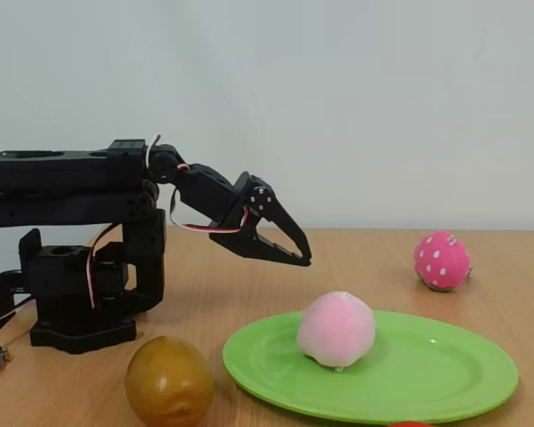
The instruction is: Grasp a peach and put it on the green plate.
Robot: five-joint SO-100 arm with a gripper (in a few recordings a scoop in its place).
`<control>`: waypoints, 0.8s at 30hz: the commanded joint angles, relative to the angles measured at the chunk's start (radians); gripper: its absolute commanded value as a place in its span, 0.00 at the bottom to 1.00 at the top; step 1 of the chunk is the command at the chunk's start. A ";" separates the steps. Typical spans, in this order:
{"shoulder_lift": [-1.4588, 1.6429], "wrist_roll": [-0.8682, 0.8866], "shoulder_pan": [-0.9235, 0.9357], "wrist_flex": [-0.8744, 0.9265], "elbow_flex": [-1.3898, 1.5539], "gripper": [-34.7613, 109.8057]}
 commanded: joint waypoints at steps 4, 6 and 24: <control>0.077 0.021 -0.008 0.100 0.025 0.18; 0.077 0.015 -0.005 0.120 0.018 0.18; 0.077 0.031 0.049 0.528 -0.087 0.18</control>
